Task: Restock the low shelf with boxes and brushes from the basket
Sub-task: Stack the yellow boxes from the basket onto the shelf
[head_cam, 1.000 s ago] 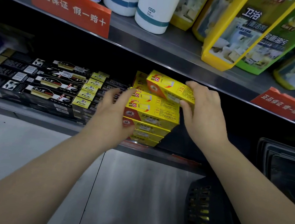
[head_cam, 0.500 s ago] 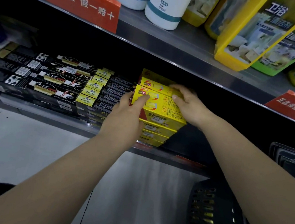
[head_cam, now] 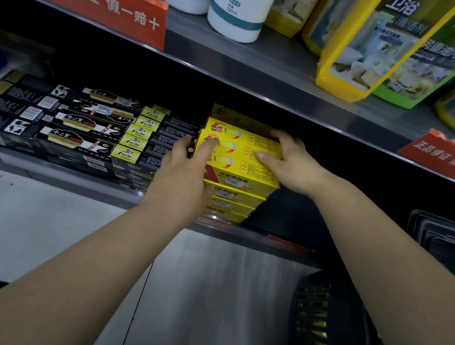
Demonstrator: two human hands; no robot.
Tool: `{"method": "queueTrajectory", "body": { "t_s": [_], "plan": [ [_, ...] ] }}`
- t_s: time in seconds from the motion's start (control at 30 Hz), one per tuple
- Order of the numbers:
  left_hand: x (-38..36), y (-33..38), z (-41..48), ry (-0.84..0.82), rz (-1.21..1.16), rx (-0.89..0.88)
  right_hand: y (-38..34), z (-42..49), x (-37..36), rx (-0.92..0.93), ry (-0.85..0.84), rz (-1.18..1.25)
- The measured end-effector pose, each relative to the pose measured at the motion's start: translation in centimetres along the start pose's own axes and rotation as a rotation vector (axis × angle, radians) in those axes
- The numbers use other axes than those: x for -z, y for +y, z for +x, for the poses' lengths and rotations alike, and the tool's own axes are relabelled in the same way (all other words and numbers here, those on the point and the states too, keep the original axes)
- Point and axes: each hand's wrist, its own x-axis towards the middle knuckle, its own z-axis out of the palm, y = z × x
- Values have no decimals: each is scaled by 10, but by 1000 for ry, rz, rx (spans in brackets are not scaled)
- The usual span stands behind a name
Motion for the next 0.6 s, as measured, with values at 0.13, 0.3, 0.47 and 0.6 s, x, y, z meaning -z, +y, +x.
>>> {"method": "queueTrajectory", "body": {
  "t_s": [0.13, 0.3, 0.47, 0.6],
  "plan": [
    [11, 17, -8, 101, -36, -136, 3, -46, 24, 153, -1, -10],
    [15, 66, -31, 9, -153, -335, 29, -119, 60, 238, 101, 148],
    [5, 120, -64, -191, -199, -451, 79, -176, 84, 160, 199, 370],
    [-21, 161, -89, -226, -142, -598, 135, -208, 80, 50, 165, 503]
  ]
}}
